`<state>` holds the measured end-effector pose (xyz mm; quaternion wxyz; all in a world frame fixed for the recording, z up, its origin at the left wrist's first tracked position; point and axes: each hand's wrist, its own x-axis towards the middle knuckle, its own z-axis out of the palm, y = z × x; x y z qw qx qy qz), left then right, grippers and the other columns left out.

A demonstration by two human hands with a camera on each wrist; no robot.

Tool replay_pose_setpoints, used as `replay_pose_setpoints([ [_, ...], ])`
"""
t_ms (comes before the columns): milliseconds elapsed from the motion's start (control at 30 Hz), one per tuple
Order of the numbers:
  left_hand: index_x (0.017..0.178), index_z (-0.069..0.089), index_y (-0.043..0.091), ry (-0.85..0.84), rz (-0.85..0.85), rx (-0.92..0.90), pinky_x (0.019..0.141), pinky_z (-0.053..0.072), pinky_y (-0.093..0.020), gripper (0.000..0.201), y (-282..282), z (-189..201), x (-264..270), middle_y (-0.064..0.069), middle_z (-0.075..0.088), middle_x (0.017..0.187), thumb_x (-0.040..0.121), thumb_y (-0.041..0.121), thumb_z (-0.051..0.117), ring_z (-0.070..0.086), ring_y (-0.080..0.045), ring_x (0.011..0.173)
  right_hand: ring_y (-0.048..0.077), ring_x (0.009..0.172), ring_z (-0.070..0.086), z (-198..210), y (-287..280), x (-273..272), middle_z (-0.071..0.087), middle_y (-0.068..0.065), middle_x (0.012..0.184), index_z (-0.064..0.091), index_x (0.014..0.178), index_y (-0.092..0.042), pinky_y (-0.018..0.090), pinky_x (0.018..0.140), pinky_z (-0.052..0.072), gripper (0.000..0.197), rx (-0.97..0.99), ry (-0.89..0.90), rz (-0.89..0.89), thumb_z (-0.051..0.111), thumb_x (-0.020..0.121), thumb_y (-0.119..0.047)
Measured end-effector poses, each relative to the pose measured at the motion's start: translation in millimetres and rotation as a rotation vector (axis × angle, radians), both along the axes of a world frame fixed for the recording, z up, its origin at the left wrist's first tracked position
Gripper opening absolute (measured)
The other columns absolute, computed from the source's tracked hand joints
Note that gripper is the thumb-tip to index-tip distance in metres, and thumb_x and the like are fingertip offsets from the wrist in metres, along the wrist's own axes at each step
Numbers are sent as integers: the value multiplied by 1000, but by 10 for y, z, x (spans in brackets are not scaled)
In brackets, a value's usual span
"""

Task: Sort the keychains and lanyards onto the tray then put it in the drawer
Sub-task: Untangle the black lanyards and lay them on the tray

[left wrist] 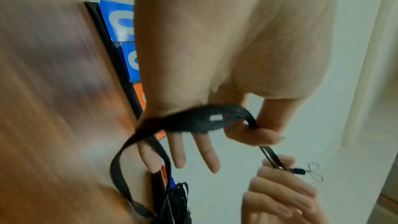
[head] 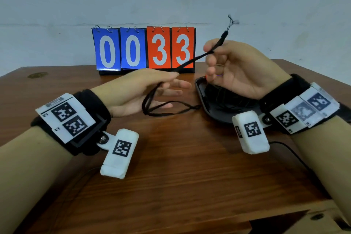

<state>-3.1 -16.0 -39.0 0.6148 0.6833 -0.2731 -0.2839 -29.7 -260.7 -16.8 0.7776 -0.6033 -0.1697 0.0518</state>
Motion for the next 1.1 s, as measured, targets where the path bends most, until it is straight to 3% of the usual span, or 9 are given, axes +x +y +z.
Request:
replay_pose_setpoints([
  [100,64,48,19,-49,123,-38,117,35,-50,39,40,25,70,-7,72,128,97,38,53,65,-18,126,15,60,54,34,-65,-9,57,0,68,62,87,-13,25,62,49,23,122,27,-4,41,94,-12],
  [200,59,48,23,-73,217,-73,109,37,-44,45,82,23,149,-5,77,114,99,43,51,70,-19,116,19,65,56,62,-114,-12,60,5,72,61,86,-9,26,63,50,28,187,49,-19,37,94,-20],
  [267,58,50,23,-48,295,-159,106,43,-44,46,108,7,197,-3,73,87,99,42,54,73,-18,88,20,64,58,66,-122,8,63,8,73,65,83,-6,27,62,50,44,168,78,-55,38,98,-38],
  [367,62,48,21,20,374,-303,85,53,-35,46,134,25,236,4,38,63,104,39,53,39,-11,56,16,58,57,38,-104,76,62,5,68,66,76,-10,24,57,50,55,68,108,-153,43,100,-54],
  [433,61,45,21,91,389,-418,67,47,-26,47,148,50,224,5,27,62,104,37,54,25,-11,56,13,58,54,-3,-82,111,61,2,66,65,82,-12,21,56,49,38,-5,93,-190,47,104,-37],
  [533,61,38,21,187,352,-590,59,33,-22,47,149,82,187,6,24,66,103,35,55,18,-12,60,9,63,55,-52,-84,115,61,0,72,64,110,-10,19,59,49,18,-81,72,-94,50,102,-17],
  [700,60,37,19,268,279,-773,60,19,-25,47,84,144,50,5,21,66,102,32,53,17,-14,60,9,67,52,-104,-46,23,56,-1,75,56,136,-3,20,64,46,41,-430,65,199,52,97,-15],
  [933,53,42,17,311,157,-831,63,17,-26,50,-51,133,-117,4,22,60,101,30,48,15,-13,61,16,72,52,-95,138,-158,61,2,77,36,152,-14,31,73,44,57,-763,-74,398,54,98,-18],
  [1100,56,39,18,300,97,-796,62,18,-26,48,-121,85,-189,5,19,65,102,28,46,15,-13,62,20,76,56,-91,242,-212,66,-1,79,49,143,-9,36,79,46,42,-903,-146,525,52,102,-12],
])
